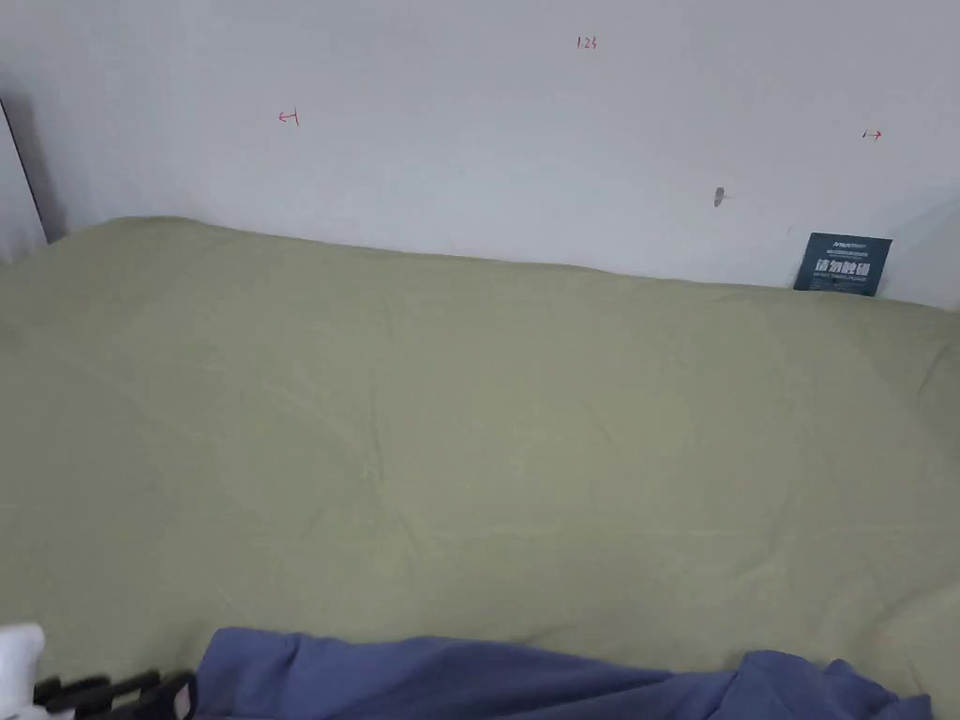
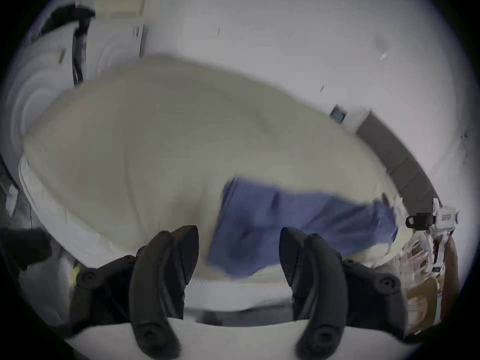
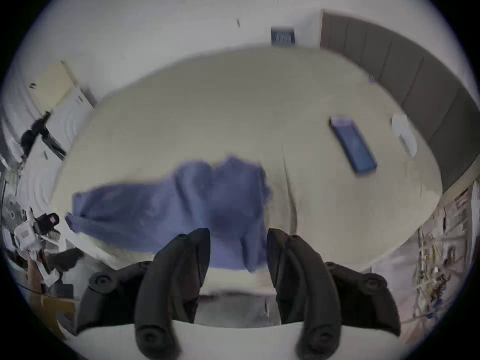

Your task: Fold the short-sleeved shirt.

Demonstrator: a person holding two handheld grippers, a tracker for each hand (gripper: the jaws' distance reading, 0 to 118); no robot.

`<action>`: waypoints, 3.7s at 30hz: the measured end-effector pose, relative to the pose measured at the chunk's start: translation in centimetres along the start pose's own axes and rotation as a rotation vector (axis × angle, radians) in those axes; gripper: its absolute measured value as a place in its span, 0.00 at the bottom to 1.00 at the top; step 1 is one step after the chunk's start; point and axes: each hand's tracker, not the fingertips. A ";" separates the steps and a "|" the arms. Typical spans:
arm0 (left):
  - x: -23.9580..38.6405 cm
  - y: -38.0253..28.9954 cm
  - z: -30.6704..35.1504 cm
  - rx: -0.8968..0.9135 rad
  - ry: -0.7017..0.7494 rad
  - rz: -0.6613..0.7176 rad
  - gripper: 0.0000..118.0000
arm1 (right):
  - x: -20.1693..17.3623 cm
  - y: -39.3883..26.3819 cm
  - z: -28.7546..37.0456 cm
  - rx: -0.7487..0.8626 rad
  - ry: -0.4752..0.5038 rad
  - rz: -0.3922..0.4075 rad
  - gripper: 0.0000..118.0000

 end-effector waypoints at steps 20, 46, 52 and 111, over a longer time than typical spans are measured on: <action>10.8 3.8 1.2 0.257 -0.059 -0.193 0.03 | -11.5 -0.8 5.0 0.604 -0.010 0.223 0.00; -3.7 -3.5 -8.8 -0.305 -0.142 0.484 0.07 | -11.5 -2.1 2.5 0.448 0.092 0.146 0.00; -3.3 -0.4 -6.1 -0.174 -0.226 0.428 0.07 | -9.7 -2.0 4.3 0.476 0.077 0.098 0.00; 24.5 -10.3 -19.8 -0.418 -0.610 0.193 0.00 | -5.5 -3.6 7.5 0.425 0.074 0.050 0.00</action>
